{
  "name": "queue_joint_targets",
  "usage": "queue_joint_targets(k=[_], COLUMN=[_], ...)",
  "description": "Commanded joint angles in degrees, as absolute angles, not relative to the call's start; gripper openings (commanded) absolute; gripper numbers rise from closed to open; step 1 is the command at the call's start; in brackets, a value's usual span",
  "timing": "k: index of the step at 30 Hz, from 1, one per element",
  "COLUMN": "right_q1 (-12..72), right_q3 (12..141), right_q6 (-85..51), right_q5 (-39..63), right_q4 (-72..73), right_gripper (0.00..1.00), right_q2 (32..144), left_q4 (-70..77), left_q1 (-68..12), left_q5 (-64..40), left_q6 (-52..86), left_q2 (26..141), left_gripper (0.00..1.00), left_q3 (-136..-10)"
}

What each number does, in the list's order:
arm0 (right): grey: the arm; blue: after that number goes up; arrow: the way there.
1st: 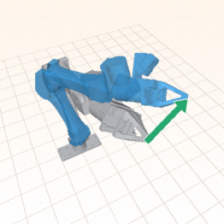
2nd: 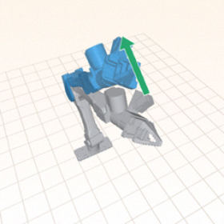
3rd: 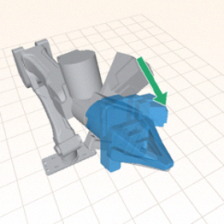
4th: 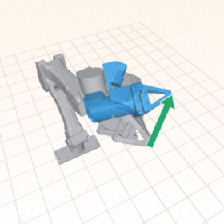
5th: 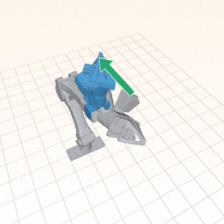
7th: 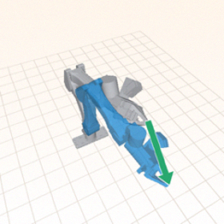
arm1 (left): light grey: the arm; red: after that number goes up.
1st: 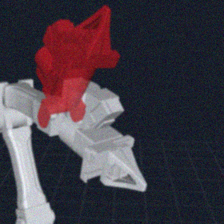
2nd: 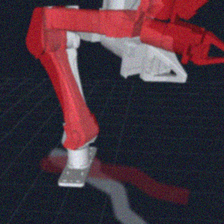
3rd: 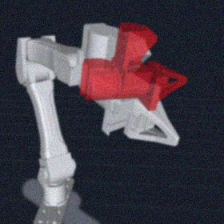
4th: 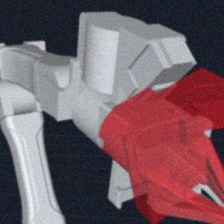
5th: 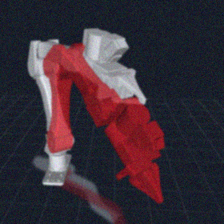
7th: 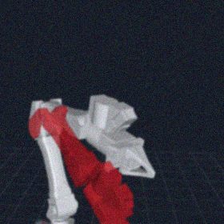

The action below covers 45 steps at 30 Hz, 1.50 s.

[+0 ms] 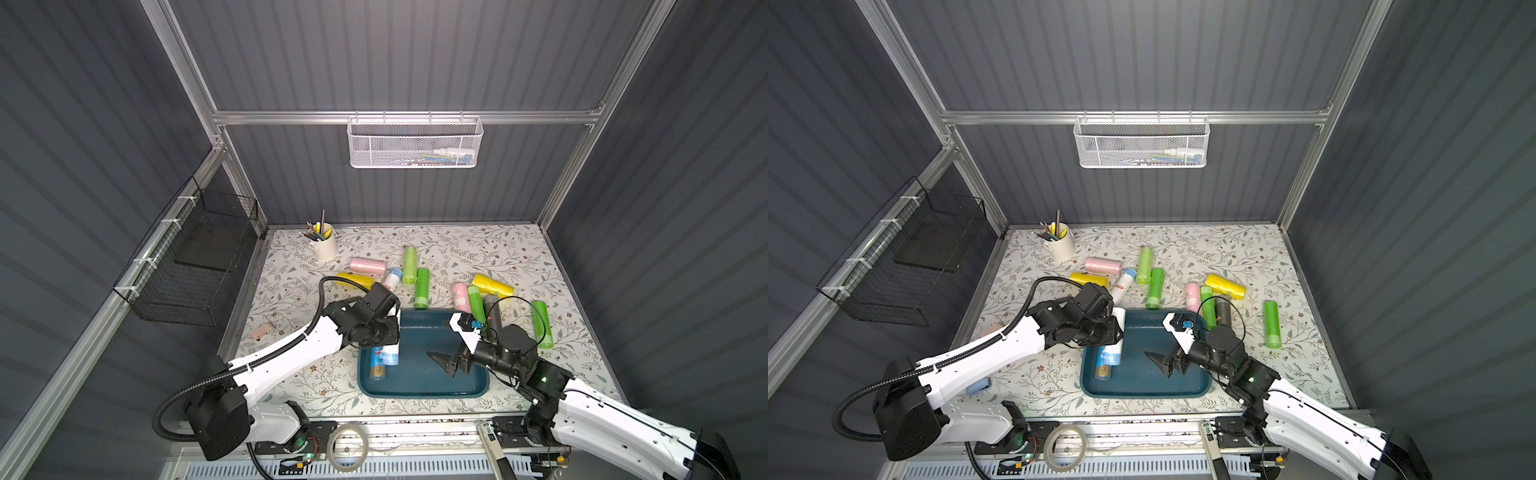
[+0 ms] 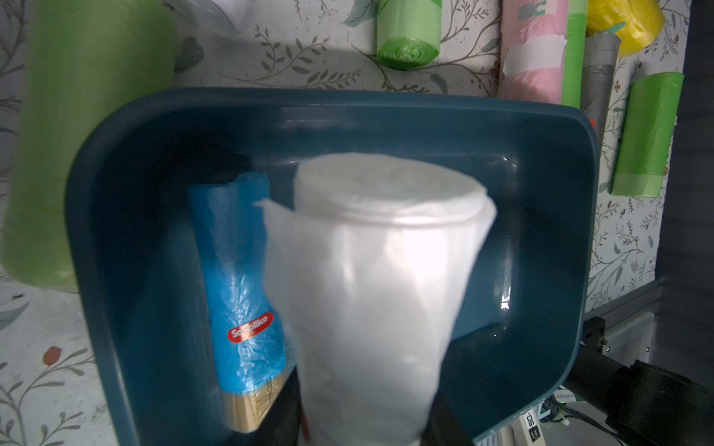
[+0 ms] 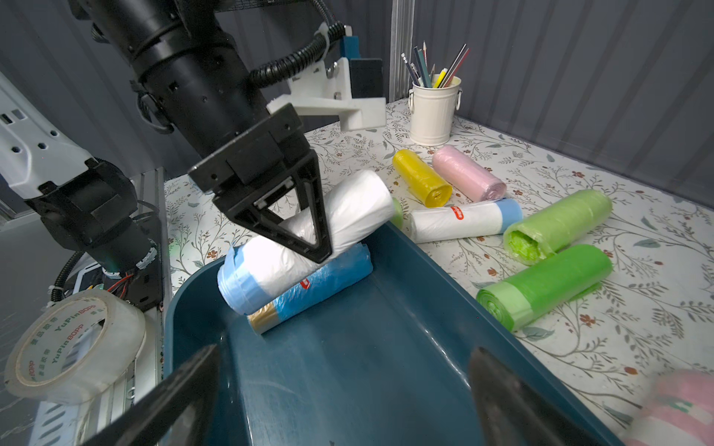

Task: Put the roll of trash bags into the storage box
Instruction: Place the roll of trash bags in the storage box.

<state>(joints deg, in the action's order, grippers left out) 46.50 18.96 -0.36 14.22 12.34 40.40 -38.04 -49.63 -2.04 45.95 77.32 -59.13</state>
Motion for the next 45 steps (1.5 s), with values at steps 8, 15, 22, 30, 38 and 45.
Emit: queue_joint_targets(k=[8,15,22,30,38,45], right_q1=[46.67,46.70,46.69,46.67,46.67,46.70], right_q3=[18.72,18.19,18.73,18.54,18.53,18.55], right_q6=[0.35,0.17,0.00,-0.09,0.00,-0.18], right_q5=[14.41,14.48,15.25,15.25,14.87,15.23], right_q4=[12.06,12.83,12.26,12.83,12.74,12.83], right_gripper=[0.99,0.99,0.99,0.99,0.99,0.99], right_q2=[39.26,38.85,38.45,39.07,39.20,39.05], left_q4=[-35.93,-36.24,-36.14,-35.57,-33.17,-32.44], left_q1=[-51.76,-51.86,-52.00,-52.12,-52.80,-54.30], left_q5=[1.11,1.00,1.84,3.19,2.46,3.82], left_q6=[46.48,46.83,48.38,48.49,49.30,50.30], left_q2=[76.64,75.00,74.54,75.53,78.41,80.31], left_gripper=[0.38,0.38,0.39,0.39,0.39,0.39], left_q3=[-56.81,-55.56,-54.22,-52.02,-52.38,-52.48])
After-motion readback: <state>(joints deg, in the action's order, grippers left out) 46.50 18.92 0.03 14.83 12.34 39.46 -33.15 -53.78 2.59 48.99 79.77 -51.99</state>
